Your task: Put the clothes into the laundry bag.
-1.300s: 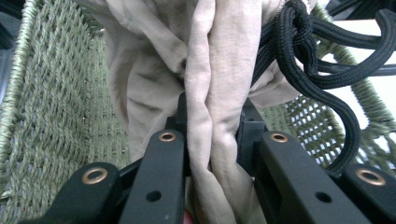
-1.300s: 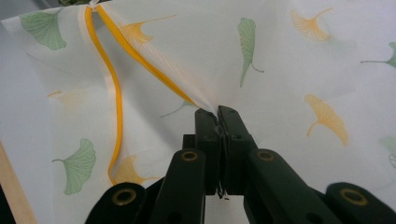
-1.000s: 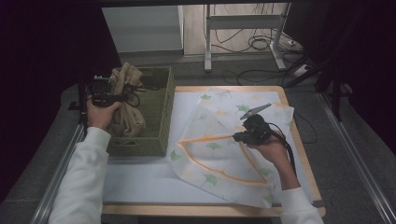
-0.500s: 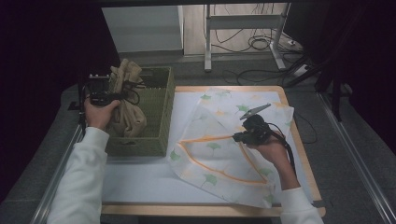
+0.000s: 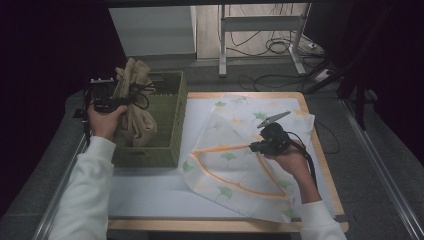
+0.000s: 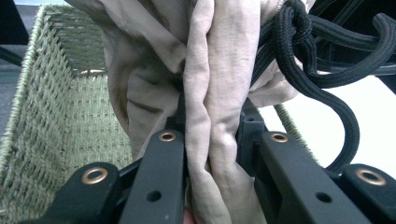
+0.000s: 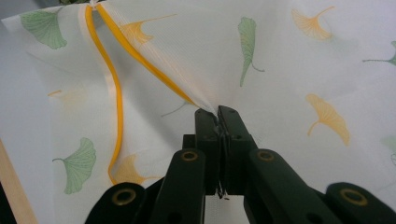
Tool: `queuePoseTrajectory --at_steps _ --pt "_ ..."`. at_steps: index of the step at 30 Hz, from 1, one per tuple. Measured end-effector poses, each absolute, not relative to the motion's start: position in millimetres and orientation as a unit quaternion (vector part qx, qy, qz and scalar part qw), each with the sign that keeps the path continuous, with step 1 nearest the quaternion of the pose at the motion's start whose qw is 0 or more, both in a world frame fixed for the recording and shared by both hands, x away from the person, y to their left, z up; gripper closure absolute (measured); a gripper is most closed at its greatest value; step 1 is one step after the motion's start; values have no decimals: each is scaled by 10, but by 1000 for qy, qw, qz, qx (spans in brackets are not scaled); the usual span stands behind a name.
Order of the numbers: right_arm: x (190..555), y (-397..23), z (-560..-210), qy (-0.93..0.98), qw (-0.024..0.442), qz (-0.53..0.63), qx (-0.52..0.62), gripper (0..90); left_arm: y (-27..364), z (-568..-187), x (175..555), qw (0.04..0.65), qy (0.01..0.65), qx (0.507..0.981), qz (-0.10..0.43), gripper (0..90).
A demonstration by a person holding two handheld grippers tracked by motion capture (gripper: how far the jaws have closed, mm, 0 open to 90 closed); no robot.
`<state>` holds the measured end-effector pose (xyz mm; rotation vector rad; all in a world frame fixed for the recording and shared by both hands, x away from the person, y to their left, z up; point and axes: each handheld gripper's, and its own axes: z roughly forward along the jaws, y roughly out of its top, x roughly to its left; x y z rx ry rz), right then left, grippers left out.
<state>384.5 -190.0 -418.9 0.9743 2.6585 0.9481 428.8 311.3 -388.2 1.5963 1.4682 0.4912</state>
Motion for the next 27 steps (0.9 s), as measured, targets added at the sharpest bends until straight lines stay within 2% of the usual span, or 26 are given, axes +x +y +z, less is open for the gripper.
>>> queuePoseTrajectory --at_steps 27 --pt "3844 -1905 -4186 887 78 317 326 866 3024 -3700 4042 488 559 634 220 769"
